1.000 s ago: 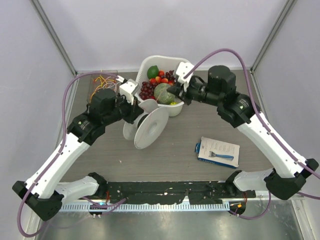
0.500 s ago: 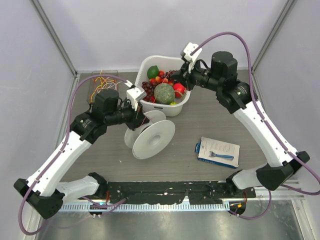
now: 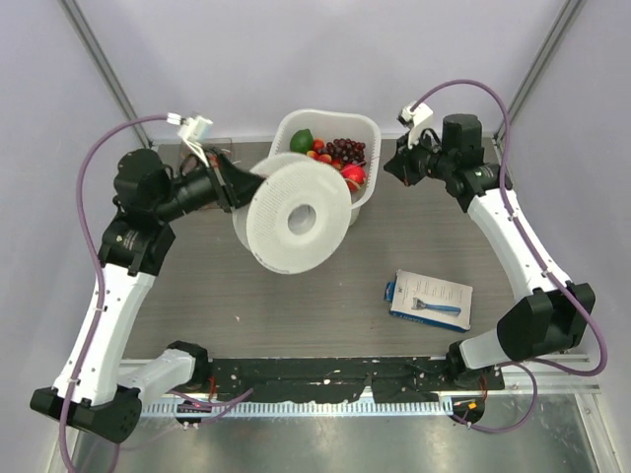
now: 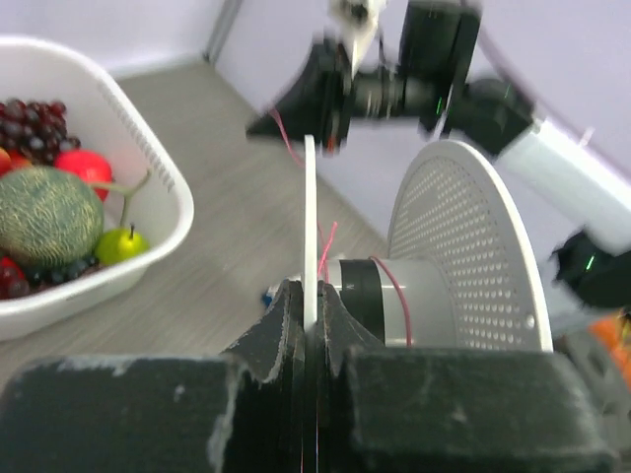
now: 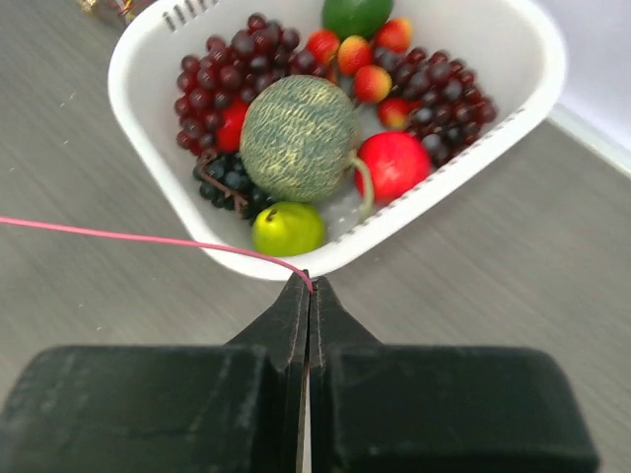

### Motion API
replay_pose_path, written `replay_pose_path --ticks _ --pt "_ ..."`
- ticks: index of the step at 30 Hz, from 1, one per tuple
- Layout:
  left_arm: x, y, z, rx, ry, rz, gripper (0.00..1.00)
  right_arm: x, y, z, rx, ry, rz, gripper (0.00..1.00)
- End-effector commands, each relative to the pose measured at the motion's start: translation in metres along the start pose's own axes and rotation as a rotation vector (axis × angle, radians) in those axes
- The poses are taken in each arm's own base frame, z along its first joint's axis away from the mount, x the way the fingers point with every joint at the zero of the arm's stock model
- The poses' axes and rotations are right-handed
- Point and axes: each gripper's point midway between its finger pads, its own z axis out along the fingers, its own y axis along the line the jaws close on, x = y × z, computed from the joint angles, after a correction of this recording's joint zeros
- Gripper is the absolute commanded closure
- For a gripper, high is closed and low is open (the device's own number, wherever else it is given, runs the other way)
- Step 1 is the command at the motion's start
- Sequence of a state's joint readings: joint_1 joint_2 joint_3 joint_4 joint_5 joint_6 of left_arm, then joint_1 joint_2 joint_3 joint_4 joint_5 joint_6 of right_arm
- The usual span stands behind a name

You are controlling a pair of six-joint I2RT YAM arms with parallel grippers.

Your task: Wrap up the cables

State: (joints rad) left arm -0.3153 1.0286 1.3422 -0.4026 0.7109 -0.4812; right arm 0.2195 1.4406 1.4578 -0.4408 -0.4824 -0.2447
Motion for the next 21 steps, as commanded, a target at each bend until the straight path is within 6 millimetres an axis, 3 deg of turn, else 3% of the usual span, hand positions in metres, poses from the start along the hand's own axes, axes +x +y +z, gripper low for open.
replay_pose_path --ticks 1,5,9,12,16,19,20,21 --pt "-0.091 -0.018 -0.014 0.047 -0.293 -0.127 1.00 0.012 0.024 -0.004 -0.105 -0.004 0.041 0.99" --pt "-0.123 0.018 -0.020 -0.049 -0.430 -0.292 1.00 0.038 0.042 -0.005 -0.147 0.053 0.094 0.99" --pt "-0.137 0.060 -0.028 -0.177 -0.532 -0.396 1.00 0.066 0.082 -0.010 -0.226 0.146 0.036 0.99" --pt "-0.143 0.086 -0.032 -0.292 -0.583 -0.450 1.00 0.073 0.125 -0.017 -0.295 0.169 -0.065 0.99" --pt "-0.139 0.114 -0.034 -0.416 -0.600 -0.497 1.00 0.080 0.167 -0.023 -0.353 0.195 -0.213 0.99" --pt "-0.125 0.125 -0.031 -0.483 -0.563 -0.510 1.00 0.078 0.182 -0.022 -0.352 0.208 -0.325 0.99" --pt "-0.119 0.128 -0.029 -0.508 -0.543 -0.505 1.00 0.069 0.192 -0.023 -0.365 0.189 -0.400 0.99" --pt "-0.115 0.129 -0.027 -0.528 -0.530 -0.498 1.00 0.074 0.197 -0.020 -0.375 0.220 -0.435 0.99"
